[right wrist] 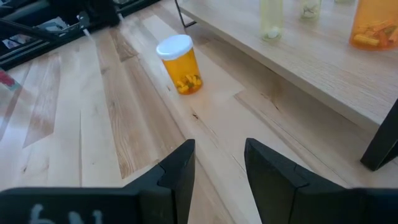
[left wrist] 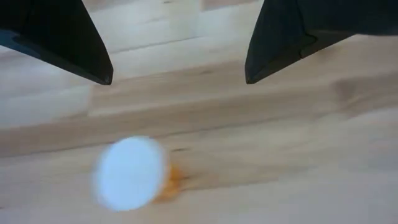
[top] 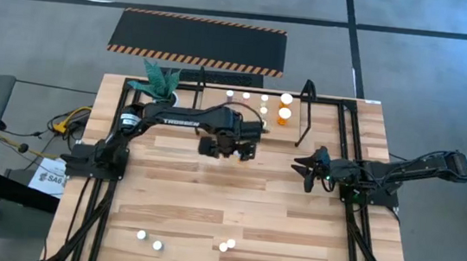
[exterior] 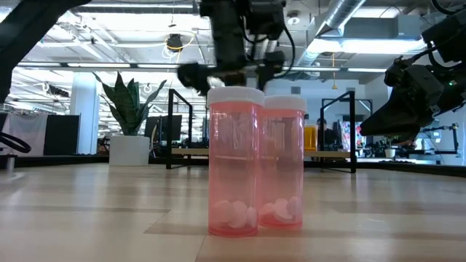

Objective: Pick and place medicine bottles onto shelf by color
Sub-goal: Move the blue pill bottle to the top left of the table

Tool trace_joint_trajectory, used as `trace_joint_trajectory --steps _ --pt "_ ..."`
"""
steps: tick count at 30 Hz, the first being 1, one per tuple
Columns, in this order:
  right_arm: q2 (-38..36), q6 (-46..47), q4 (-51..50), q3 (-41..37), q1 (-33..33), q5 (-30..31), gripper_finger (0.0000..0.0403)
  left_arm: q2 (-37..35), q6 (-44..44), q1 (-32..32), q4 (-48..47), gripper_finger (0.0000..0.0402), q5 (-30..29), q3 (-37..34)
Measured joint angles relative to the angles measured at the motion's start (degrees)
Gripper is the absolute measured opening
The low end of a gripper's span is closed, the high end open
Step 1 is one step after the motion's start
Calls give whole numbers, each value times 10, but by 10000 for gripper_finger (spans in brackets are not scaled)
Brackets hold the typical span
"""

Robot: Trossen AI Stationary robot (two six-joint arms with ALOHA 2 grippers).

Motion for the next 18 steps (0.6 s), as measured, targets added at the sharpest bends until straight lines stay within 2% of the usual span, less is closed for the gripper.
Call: trace_joint_trajectory --steps 5,11,13,16,18 --pt "0 0 0 0 0 0 162 -33 -74 -50 -114 352 -50 0" --pt "0 0 0 0 0 0 162 -70 -273 -161 -218 319 -176 -1" --pt "0 0 0 0 0 0 162 -77 -352 -201 -218 300 -211 -8" --pt "0 0 0 0 0 0 162 -96 -455 -250 -221 267 -217 -50" --pt "0 0 0 0 0 0 162 -115 -527 -271 -216 246 -189 -85"
